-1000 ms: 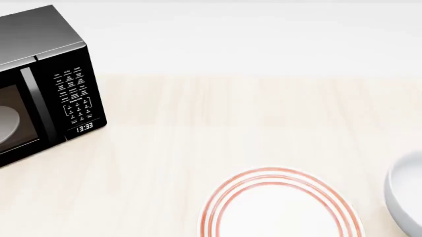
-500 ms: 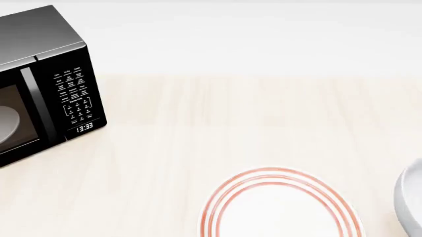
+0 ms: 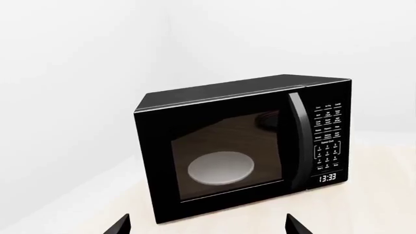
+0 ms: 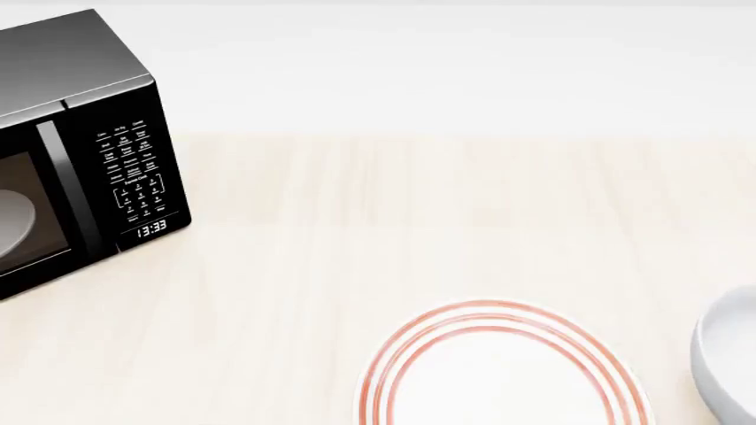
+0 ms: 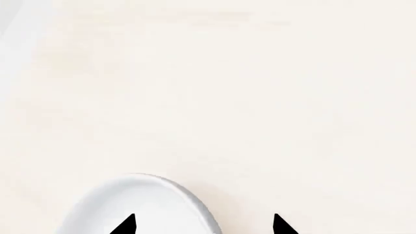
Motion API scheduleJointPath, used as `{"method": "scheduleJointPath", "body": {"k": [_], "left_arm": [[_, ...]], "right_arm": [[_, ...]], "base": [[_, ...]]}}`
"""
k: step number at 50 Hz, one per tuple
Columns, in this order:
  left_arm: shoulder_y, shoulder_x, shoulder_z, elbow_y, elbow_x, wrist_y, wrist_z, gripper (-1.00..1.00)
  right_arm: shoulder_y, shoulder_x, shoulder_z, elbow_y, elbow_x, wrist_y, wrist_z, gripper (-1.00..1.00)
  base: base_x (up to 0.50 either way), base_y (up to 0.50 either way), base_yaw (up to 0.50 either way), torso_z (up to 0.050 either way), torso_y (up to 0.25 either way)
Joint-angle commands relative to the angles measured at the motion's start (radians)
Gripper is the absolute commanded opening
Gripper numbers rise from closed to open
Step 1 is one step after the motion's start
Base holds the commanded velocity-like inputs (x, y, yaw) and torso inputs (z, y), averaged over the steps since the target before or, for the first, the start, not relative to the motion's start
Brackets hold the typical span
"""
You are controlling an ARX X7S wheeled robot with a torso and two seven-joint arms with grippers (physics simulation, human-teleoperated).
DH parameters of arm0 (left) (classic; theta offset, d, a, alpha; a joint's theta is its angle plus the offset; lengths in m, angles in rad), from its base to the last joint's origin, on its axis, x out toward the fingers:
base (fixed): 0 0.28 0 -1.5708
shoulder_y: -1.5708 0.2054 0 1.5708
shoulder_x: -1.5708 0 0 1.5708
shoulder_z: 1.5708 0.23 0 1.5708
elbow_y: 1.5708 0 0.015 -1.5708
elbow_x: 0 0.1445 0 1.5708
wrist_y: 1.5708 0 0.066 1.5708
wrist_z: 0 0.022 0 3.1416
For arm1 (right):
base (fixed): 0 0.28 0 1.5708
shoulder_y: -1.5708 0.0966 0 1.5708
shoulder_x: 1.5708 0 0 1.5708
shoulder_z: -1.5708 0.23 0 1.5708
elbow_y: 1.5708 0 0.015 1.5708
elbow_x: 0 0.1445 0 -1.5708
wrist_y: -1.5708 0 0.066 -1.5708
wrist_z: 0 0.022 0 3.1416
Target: Put the white bowl to the right of the plate.
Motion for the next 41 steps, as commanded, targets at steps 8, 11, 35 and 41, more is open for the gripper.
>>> {"method": "scheduleJointPath", "body": {"k": [8,11,35,41], "left_arm": [[0.026,-0.004,0.007,0.029,0.001,0.014,-0.002,1.0],[0.044,-0.005,0.012,0.048,0.005,0.025,-0.001,1.0],[0.189,-0.008,0.297,0.145,0.275,0.195,0.006,1.0],[0.197,-0.013,0.394,0.118,0.352,0.237,0.014,1.0]], "right_arm": [[0.493,0.435,-0.001,-1.081,-0.832,-0.458,0.461,1.0],[0.509,0.471,0.007,-1.227,-0.98,-0.454,0.538,1.0],[-0.381,0.225,0.178,-1.729,-2.052,-0.506,0.916,1.0],[-0.875,0.081,0.463,-1.724,-2.356,-0.293,0.906,1.0]], "base": [[0.0,0.0,0.0,0.0,0.0],[0.0,0.0,0.0,0.0,0.0],[0.0,0.0,0.0,0.0,0.0],[0.0,0.0,0.0,0.0,0.0]]}}
